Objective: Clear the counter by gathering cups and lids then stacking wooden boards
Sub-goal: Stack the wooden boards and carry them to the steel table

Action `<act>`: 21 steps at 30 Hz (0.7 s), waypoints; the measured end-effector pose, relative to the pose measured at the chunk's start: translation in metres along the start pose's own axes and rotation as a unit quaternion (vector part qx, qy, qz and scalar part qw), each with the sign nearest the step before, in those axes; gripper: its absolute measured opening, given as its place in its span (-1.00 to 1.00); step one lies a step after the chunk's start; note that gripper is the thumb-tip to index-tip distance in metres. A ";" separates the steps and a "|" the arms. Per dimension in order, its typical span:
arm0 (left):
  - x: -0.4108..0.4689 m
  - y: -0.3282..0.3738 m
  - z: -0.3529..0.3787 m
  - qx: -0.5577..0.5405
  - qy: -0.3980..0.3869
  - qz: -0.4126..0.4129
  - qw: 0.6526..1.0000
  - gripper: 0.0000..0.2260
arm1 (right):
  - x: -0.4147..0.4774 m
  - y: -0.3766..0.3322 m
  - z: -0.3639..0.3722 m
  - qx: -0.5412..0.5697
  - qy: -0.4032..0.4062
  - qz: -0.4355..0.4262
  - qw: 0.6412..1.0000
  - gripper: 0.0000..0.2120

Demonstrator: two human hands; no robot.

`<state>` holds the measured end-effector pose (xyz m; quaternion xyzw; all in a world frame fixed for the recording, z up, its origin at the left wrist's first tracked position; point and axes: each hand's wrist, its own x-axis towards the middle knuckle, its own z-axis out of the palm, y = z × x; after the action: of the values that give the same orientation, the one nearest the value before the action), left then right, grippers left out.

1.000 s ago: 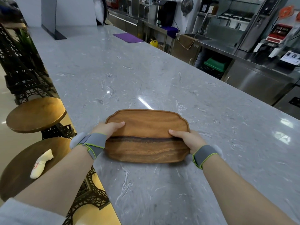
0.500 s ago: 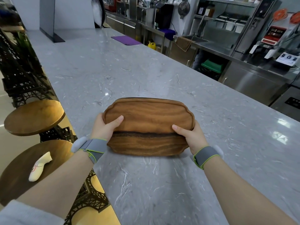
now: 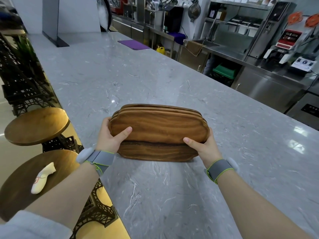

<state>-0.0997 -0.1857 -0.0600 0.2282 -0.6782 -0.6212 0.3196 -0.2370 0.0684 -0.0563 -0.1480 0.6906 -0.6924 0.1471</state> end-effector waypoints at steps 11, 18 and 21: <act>-0.008 -0.006 -0.003 0.005 0.007 0.030 1.000 -0.61 | -0.011 0.004 -0.001 -0.008 0.001 -0.010 1.000 -0.28; -0.012 -0.004 0.001 0.010 0.028 0.008 1.000 -0.60 | -0.013 -0.002 -0.001 0.016 0.006 0.000 1.000 -0.30; -0.015 -0.001 0.003 0.006 0.025 -0.016 1.000 -0.61 | -0.014 -0.004 -0.002 0.014 0.010 0.005 1.000 -0.34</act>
<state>-0.0914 -0.1734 -0.0634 0.2561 -0.6698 -0.6167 0.3247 -0.2252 0.0764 -0.0526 -0.1359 0.6830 -0.7027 0.1459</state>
